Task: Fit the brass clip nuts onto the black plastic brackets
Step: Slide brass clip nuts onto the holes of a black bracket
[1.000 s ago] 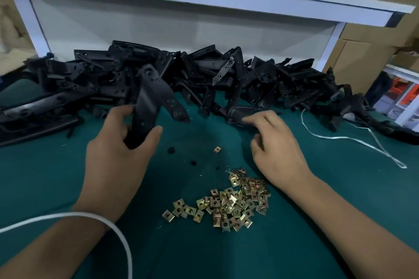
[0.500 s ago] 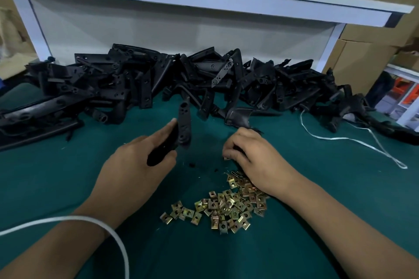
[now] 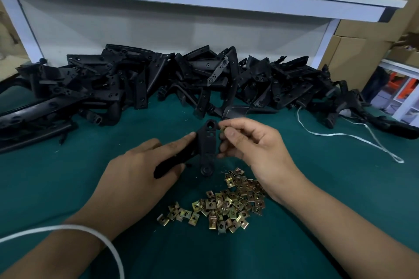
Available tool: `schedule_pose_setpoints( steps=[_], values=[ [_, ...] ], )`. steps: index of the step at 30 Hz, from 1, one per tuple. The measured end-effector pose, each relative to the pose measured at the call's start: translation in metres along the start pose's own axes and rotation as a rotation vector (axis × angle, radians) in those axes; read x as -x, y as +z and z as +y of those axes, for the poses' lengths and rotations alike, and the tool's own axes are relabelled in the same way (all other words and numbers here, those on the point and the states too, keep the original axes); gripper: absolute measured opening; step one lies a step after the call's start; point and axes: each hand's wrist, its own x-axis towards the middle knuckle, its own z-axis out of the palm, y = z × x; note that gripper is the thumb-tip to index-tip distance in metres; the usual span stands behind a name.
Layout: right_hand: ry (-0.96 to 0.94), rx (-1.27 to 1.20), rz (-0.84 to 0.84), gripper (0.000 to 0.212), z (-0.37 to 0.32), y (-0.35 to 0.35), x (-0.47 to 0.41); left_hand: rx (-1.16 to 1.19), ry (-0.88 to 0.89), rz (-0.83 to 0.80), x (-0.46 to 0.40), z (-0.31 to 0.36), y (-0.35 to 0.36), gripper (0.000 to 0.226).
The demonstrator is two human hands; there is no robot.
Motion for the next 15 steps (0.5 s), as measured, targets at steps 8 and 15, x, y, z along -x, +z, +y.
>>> schedule_pose_setpoints(
  steps=[8, 15],
  values=[
    [0.049, -0.235, -0.092, 0.024, -0.002, 0.001, 0.001, 0.007, 0.004, 0.051, -0.0006, -0.0002, 0.0004, 0.068],
    [0.04, -0.236, -0.115, 0.017, -0.006, 0.0015, 0.0031, 0.015, 0.027, 0.038, -0.0007, -0.0007, 0.0007, 0.068]
  ],
)
